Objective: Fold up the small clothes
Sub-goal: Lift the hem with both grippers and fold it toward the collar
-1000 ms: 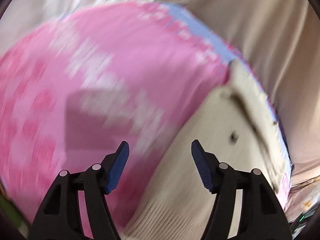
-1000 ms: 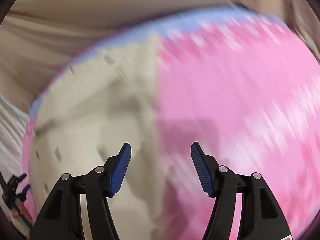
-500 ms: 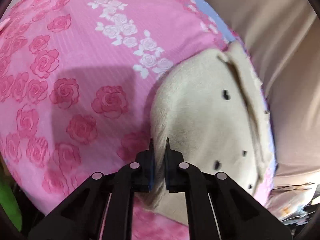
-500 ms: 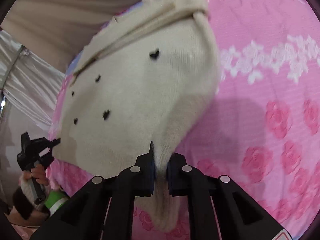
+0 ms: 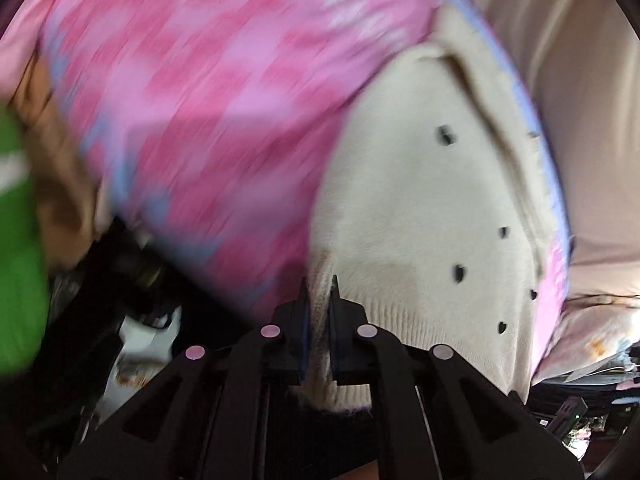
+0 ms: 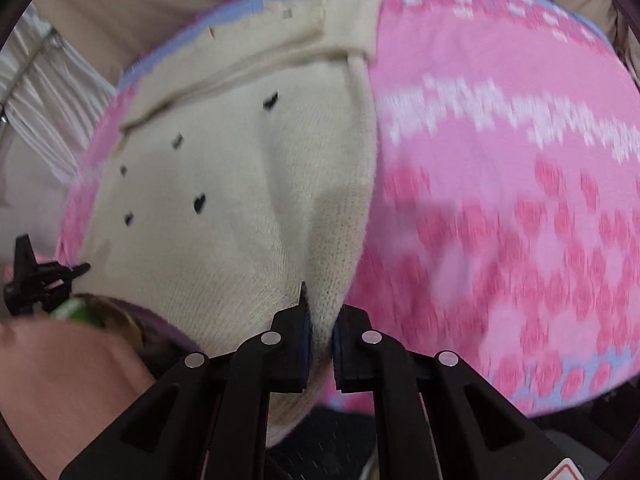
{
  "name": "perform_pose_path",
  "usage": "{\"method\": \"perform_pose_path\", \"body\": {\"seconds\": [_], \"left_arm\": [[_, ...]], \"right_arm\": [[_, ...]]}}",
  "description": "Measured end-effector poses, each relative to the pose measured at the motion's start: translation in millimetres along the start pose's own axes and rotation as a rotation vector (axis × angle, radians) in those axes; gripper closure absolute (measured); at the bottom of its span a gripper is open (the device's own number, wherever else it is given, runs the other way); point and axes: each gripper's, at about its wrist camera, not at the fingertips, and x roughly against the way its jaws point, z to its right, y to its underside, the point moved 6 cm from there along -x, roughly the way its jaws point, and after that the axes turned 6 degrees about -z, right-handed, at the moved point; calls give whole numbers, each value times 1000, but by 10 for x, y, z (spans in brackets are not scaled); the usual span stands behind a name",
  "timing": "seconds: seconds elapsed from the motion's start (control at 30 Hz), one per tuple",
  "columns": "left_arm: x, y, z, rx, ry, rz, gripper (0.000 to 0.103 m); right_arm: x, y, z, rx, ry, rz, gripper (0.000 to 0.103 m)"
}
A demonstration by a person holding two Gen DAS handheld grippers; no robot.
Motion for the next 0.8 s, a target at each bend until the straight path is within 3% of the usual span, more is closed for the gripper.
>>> {"method": "perform_pose_path", "body": {"seconds": [0.13,0.27,0.33,0.4,0.47,0.5,0.53,0.57,0.6,0.67,0.8], "left_arm": [[-1,89,-300,62,7,-29,97],[140,-37,-50,-74,-25,48,90],[50,-58,82,-126,-41,22,45],[-59,-46,83,-129,-58,-19,41],[-170,-21,59,-112,-35,-73,41],[-223,-4,28,-91,-15,-102,45],[-255,2,25,-75,-3,-131,56],[-275,13,12,-58,-4,-154,59],[-248,15,6,-46,-10,-152,66],[-177,8,6,-29,30,-160,96],[215,-160,204,17,185,-89,96]], "right_arm": [[-284,120,76,-57,-48,-19,93],[-158,-97,44,-102,-74,31,81],[-188,-88,-14,-87,-106,-4,73],[-268,-3,-57,-83,-125,-39,70],[-273,98,-72,-89,-151,-32,67],[-278,141,-72,-102,-172,-30,66],[-275,165,-58,-113,-185,-29,66],[-272,174,-60,-120,-196,-29,74],[-262,178,-89,-116,-231,-39,93],[-153,155,-131,-94,-267,-18,92],[306,-107,-181,-94,-388,108,93]]}}
